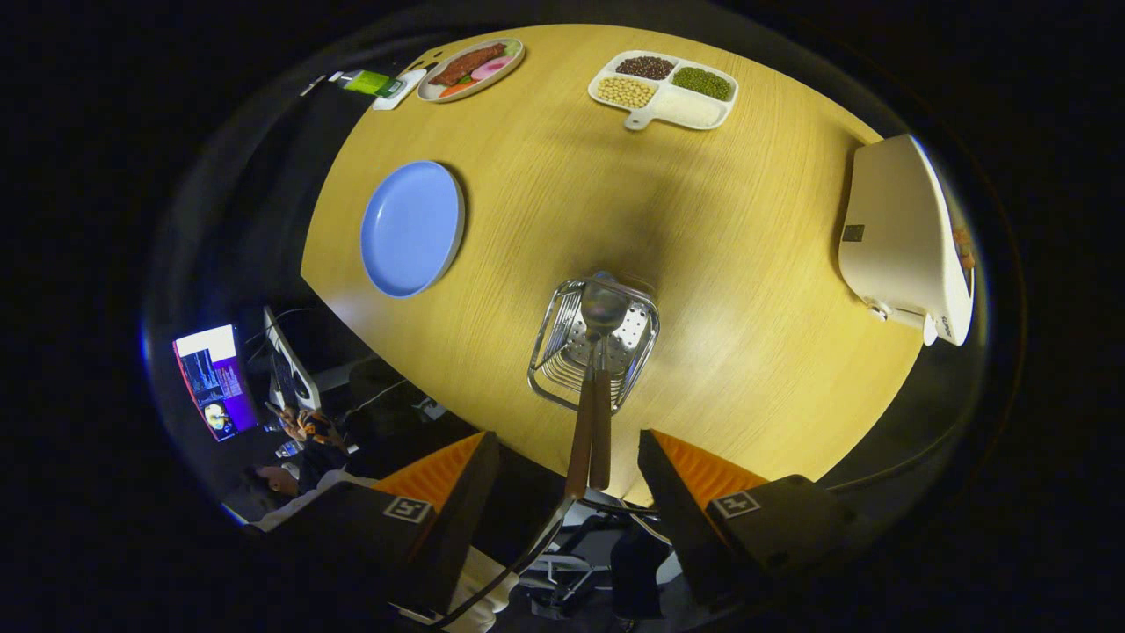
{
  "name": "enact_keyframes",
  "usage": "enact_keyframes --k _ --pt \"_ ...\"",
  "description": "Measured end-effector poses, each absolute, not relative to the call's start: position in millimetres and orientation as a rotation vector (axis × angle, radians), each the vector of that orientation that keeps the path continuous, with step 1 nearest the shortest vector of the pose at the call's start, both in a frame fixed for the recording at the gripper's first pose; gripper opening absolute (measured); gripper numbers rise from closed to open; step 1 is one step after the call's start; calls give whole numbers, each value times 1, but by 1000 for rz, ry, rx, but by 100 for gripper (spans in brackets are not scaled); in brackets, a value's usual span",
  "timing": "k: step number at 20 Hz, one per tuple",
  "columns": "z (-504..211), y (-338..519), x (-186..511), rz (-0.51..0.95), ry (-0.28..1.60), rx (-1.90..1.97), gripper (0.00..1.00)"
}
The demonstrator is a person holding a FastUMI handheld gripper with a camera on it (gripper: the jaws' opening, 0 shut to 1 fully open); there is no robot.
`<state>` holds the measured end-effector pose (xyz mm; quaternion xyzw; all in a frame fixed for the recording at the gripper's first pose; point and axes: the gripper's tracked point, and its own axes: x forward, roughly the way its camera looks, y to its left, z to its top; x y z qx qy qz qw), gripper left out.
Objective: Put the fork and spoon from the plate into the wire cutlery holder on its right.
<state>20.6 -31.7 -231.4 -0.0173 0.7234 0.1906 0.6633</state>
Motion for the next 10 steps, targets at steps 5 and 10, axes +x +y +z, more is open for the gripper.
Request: enact_keyframes --k 5,10 --pt "-201 -24 10 410 1460 19 99" --pt "-156 -8 20 365 1233 152 99"
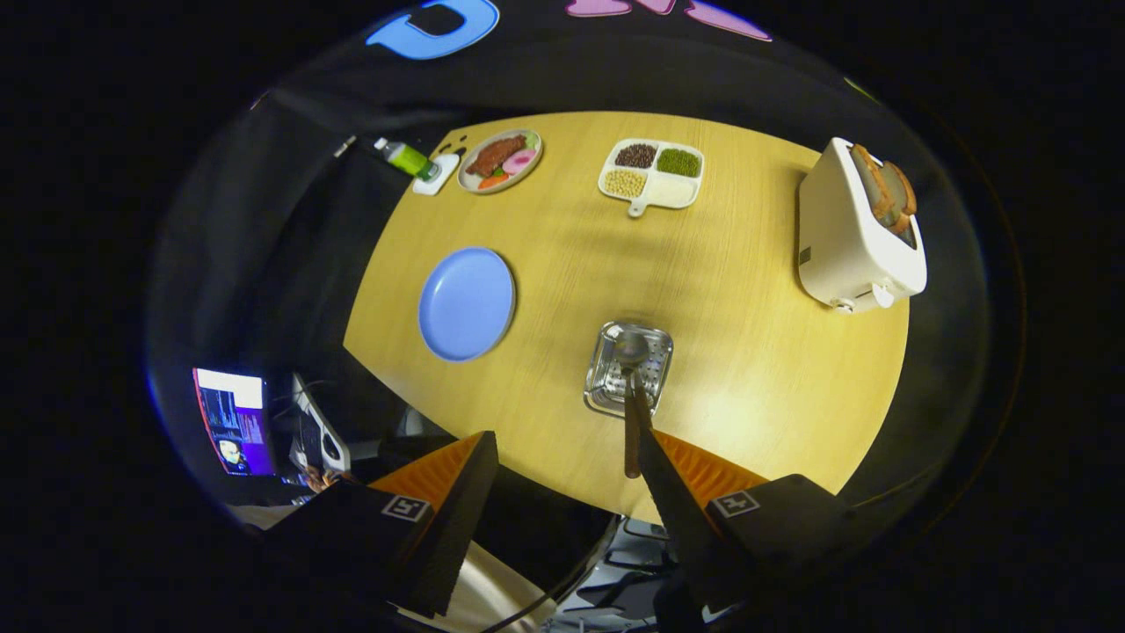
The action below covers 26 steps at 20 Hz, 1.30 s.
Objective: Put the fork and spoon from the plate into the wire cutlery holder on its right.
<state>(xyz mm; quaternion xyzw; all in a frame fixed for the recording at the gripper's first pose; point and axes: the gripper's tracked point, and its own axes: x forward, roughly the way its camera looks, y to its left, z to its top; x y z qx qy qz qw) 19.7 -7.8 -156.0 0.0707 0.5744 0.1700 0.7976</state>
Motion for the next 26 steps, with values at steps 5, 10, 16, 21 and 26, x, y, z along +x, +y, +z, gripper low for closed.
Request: enact_keyframes --k 5,10,16,21,26 --pt "-94 -1 26 288 962 222 100" --pt "-36 -2 12 218 747 258 99" --pt "22 0 20 117 423 291 99" --pt "44 -5 24 57 229 277 99" --pt "42 -10 22 -1 111 181 99"
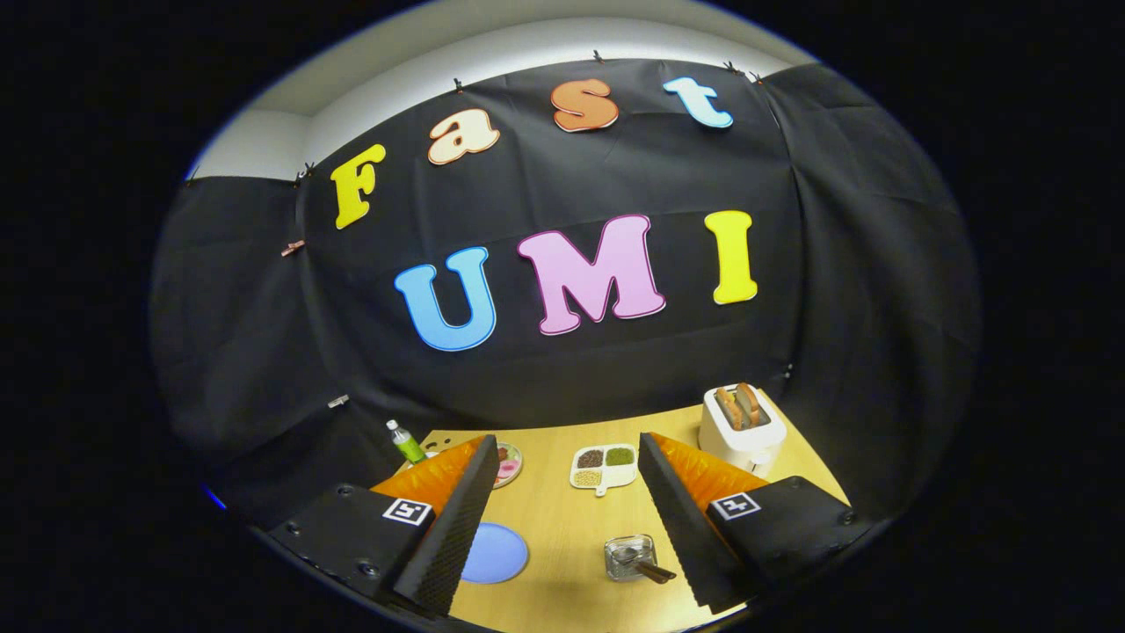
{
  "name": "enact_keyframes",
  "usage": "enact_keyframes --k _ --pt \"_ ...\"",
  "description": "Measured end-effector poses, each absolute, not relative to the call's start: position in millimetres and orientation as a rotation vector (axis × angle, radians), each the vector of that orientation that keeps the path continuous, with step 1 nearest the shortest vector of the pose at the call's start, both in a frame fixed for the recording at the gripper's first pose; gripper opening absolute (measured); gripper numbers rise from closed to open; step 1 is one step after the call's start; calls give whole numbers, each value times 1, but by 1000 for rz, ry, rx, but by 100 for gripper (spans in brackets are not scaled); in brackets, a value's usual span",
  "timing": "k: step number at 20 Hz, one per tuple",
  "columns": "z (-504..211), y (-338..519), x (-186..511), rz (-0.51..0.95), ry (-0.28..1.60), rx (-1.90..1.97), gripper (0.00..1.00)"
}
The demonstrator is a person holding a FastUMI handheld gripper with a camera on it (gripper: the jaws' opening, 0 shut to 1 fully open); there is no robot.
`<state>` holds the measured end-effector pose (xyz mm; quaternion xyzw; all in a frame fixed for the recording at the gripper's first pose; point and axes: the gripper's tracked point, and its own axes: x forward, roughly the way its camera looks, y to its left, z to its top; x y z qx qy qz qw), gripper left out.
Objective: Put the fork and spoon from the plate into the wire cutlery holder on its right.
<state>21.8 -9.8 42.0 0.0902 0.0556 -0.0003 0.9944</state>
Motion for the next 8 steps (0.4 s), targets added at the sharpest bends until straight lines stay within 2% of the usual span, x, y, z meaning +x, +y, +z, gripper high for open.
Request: enact_keyframes --k 4,8 --pt "26 -38 8 -98 5 45 99" --pt "-3 -33 5 -118 57 57 99"
